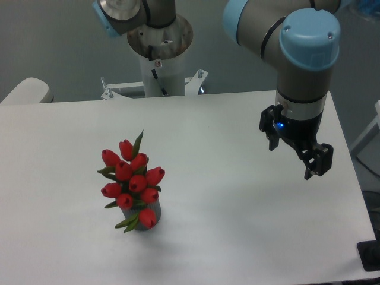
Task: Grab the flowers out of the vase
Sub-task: 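Open the gripper and move it toward the red tulip bouquet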
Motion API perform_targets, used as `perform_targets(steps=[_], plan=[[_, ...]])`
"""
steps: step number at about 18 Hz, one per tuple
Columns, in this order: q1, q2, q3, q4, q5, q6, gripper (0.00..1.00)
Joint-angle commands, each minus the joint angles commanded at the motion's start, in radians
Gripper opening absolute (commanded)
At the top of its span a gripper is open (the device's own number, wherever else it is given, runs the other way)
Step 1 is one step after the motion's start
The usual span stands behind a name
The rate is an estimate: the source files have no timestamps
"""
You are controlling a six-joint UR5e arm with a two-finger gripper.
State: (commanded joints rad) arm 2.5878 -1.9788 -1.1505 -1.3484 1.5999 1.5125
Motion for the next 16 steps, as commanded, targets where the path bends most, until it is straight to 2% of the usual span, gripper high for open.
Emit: perform_targets(steps=[7,10,16], plan=[[-0.003,0.008,-0.034,0.017,-0.035,-0.005,1.0],[0.0,0.011,-0.044,0.022,-0.104,-0.015,1.0],[0.018,0.04,-0.124,0.022,-0.238,-0.028,1.0]])
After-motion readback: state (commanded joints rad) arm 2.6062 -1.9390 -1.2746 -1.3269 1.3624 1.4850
